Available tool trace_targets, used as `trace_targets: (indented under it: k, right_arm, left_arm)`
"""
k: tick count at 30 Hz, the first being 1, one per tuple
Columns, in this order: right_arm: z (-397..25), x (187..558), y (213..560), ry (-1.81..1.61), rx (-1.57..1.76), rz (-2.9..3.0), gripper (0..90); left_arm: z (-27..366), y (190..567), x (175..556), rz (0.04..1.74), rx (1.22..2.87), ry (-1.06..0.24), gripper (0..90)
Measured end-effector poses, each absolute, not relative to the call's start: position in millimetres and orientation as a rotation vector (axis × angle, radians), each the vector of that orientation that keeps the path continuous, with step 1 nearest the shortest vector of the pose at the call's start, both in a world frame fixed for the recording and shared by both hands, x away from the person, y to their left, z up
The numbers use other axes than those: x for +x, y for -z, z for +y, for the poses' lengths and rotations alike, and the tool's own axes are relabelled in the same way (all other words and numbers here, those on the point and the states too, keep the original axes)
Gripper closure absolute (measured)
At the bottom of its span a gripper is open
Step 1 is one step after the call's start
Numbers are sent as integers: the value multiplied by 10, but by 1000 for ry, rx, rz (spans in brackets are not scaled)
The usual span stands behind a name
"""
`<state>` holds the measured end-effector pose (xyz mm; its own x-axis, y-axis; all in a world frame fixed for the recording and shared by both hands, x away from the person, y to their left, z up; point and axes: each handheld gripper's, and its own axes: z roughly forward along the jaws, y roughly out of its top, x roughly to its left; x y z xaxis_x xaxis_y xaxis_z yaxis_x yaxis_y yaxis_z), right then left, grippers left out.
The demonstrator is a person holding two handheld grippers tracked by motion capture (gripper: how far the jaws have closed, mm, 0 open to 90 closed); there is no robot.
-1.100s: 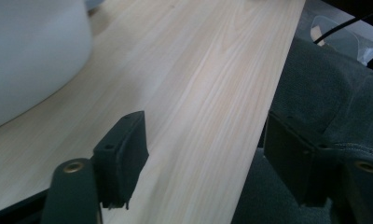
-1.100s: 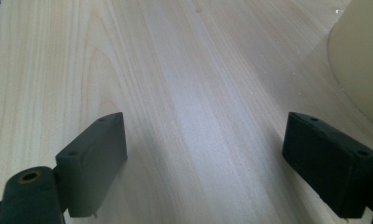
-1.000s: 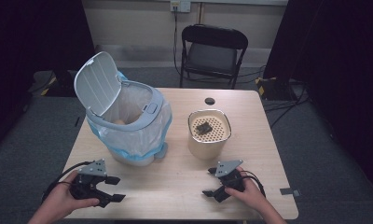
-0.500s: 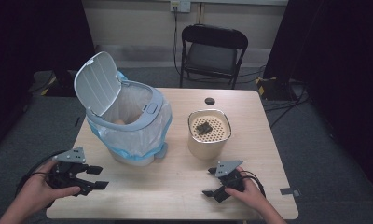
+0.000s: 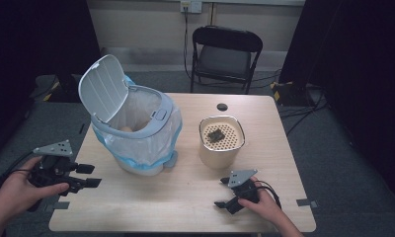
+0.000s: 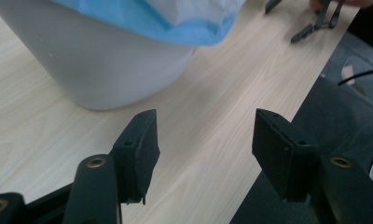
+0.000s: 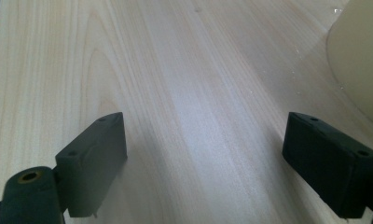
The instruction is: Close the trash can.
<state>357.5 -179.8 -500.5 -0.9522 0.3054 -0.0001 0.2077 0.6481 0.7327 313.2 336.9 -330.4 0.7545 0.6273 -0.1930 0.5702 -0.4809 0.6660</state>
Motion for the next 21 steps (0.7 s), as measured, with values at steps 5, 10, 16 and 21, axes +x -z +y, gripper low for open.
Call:
trace_targets:
  k: [5, 10, 16, 21]
  right_arm:
    - [-1800, 3569, 5005, -1193, 436, 2736, 128]
    - [-1799, 3570, 5006, -1193, 435, 2733, 129]
    - [-1799, 3572, 5006, -1193, 433, 2733, 129]
    - [-1799, 3572, 5006, -1193, 434, 2732, 129]
  left_arm:
    - [3414, 3163, 3172, 915, 2207, -120, 409]
    - [3447, 3003, 3230, 921, 2207, -153, 408]
    - [3453, 2820, 3290, 937, 2191, -200, 405]
    - [3449, 2718, 3339, 942, 2196, -218, 406]
